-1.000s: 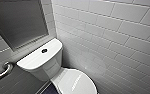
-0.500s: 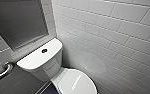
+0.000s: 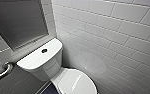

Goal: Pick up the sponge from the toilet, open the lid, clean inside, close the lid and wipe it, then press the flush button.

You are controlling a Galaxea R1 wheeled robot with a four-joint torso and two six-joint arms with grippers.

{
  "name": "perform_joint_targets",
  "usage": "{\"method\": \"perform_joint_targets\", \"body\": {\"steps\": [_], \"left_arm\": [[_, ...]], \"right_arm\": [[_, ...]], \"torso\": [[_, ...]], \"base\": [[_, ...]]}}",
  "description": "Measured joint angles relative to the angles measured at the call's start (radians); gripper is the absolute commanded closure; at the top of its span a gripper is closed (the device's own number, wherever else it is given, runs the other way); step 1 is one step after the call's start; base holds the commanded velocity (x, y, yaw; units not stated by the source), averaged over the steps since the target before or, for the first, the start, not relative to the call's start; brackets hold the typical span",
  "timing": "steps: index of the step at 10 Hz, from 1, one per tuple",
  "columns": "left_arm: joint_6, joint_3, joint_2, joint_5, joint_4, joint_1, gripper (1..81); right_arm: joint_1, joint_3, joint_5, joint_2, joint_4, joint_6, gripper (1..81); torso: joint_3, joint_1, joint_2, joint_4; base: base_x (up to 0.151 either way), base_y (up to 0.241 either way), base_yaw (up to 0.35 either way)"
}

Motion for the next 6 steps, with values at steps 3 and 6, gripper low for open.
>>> {"method": "perform_joint_targets", "body": {"steps": [3,6], "left_arm": [[-0.023,-0.005,0.012,0.005,-0.001,-0.015,1.0],[-0.039,-0.010,0.012,0.009,-0.001,-0.018,1.0]], "right_arm": [[0.000,0.000,0.000,0.001,0.000,0.000,81.1],[0.002,0.000,0.000,0.000,0.000,0.000,81.1]], "torso": [[0.000,0.000,0.000,0.000],[0.000,0.000,0.000,0.000]], "base": [[0.000,0.000,0.000],[0.000,0.000,0.000]]}}
